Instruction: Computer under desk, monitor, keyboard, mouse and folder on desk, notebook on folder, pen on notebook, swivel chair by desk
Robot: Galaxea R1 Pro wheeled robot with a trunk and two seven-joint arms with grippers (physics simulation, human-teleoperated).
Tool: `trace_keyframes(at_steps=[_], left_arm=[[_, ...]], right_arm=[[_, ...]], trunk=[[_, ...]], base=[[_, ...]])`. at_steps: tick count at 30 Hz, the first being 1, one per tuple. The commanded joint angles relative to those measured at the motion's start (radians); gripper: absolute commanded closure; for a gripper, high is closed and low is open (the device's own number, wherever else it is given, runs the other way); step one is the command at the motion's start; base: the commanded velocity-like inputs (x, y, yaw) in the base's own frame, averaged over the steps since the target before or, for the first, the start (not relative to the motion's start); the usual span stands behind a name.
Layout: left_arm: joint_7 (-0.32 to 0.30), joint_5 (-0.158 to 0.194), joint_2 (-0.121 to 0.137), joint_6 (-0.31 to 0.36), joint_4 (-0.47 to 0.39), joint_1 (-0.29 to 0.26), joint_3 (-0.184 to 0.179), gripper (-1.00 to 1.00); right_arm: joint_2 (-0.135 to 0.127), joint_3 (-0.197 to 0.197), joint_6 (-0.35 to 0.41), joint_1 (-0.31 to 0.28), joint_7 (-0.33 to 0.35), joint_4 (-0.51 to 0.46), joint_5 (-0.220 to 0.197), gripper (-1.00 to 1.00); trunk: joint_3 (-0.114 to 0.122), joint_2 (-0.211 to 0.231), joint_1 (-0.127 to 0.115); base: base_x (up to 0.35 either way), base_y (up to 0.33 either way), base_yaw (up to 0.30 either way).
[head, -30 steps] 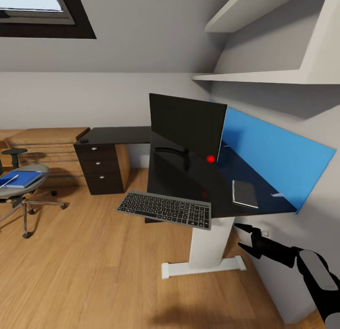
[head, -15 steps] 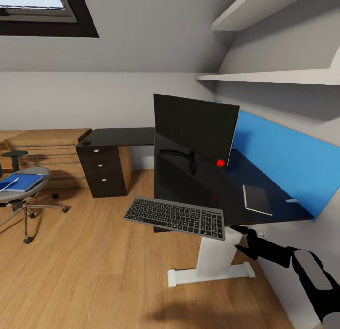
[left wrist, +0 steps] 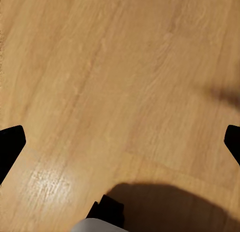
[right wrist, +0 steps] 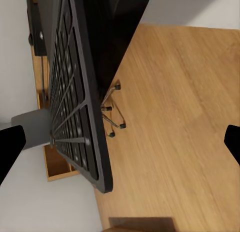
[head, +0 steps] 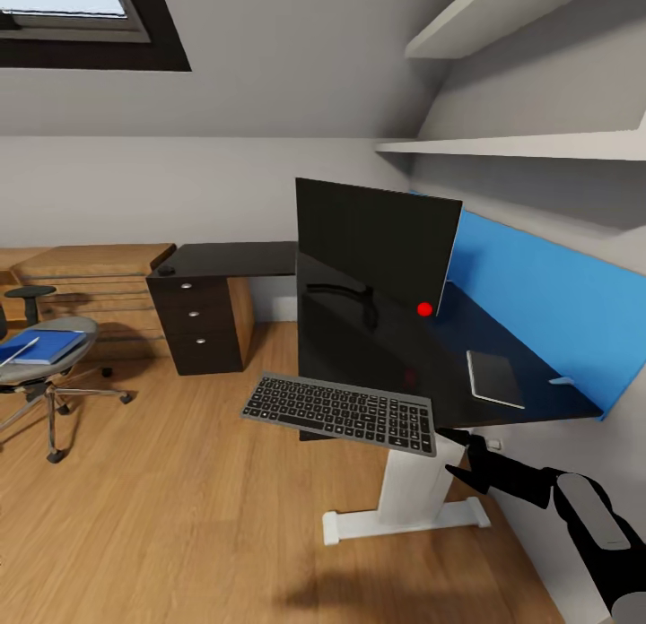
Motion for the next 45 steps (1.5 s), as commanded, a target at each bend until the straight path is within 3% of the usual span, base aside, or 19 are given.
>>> trace_keyframes(at_steps=[1, 9, 16, 45], left_arm=[[0.008, 0.008, 0.001, 0.001, -0.002, 0.0, -0.005, -1.0], [0.008, 0.006, 0.001, 0.001, -0.003, 0.0, -0.006, -1.0], [0.008, 0.004, 0.0, -0.001, -0.003, 0.0, -0.008, -1.0], [0.008, 0.005, 0.001, -0.002, -0.002, 0.0, -0.008, -1.0]], right_arm=[[0.0, -0.002, 0.005, -0.001, 0.009, 0.0, 0.01, -1.0], [0.0, -0.002, 0.005, -0.001, 0.01, 0.0, 0.01, -1.0], [0.001, -0.001, 0.005, -0.001, 0.011, 0.0, 0.01, -1.0], [0.0, -0.003, 0.005, -0.001, 0.011, 0.001, 0.011, -1.0]], trunk=[[-0.001, 0.0, 0.0], [-0.001, 0.0, 0.0], [0.021, 0.049, -0.027], [0.021, 0.049, -0.027]], base=[[0.0, 0.12, 0.0], [0.0, 0.053, 0.0], [0.0, 0.005, 0.0], [0.023, 0.0, 0.0]])
